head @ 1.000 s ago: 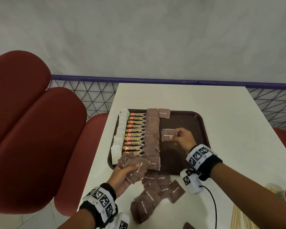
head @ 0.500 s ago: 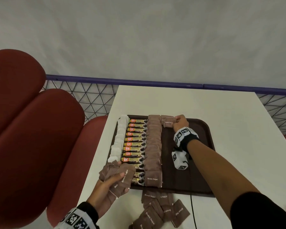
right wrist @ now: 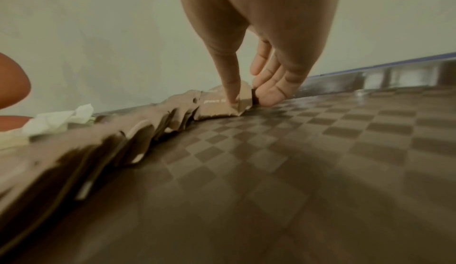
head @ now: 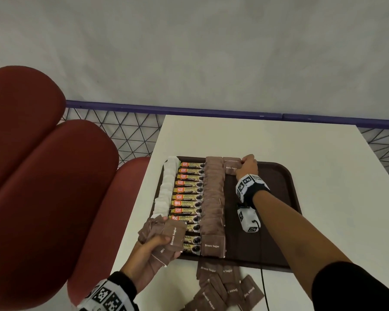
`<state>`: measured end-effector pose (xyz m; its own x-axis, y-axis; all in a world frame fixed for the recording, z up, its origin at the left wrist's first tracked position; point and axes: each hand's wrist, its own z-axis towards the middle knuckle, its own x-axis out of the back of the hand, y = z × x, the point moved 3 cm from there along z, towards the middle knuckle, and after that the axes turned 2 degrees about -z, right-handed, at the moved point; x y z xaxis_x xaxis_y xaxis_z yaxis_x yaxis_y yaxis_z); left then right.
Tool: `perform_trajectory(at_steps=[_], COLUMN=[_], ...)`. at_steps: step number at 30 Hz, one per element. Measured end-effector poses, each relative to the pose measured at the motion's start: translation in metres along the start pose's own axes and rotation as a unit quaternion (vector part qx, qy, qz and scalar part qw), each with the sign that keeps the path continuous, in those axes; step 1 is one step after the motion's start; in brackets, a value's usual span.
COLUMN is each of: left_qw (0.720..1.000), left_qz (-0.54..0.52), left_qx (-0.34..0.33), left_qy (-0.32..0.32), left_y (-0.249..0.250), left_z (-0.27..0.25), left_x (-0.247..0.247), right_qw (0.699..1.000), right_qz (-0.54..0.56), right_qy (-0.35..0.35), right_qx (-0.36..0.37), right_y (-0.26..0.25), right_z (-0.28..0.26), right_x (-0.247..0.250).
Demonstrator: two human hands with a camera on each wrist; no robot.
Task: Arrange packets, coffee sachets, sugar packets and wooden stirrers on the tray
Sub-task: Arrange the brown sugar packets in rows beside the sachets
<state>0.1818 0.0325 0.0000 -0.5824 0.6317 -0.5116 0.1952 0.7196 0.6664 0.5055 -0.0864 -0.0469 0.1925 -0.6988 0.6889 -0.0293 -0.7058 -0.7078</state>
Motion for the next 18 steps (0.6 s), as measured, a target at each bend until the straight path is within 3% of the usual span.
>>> perform_trajectory(at_steps=[4,9,13,18], left_qw=[1.0,1.0,1.0,1.0], left_qz=[0.012,0.012,0.021,0.026], left_qx=[-0.008,-0.01,-0.013,-0.009], left_qy=[0.002,0.008,0.011,0.01], left_y=[0.0,-0.001,-0.003,-0.007], left_z=[0.001,0.001,0.001,0.0], left_x=[-0.008,-0.018,-0.026,-0.032], right_qw=[1.0,0.995,0.975,0.914], right_qz=[-0.002,0.011,0.074,0.088], right_qy=[0.023,-0.008,-0.145,-0.343], right_qx=[0.011,0.103,0.153,0.196], right_y=[0.002,0.0,-0.012,-0.031], right_z=[-0.006,-0.033,-0.085,-0.15], right_x=[0.01,0.018,0.024,0.03])
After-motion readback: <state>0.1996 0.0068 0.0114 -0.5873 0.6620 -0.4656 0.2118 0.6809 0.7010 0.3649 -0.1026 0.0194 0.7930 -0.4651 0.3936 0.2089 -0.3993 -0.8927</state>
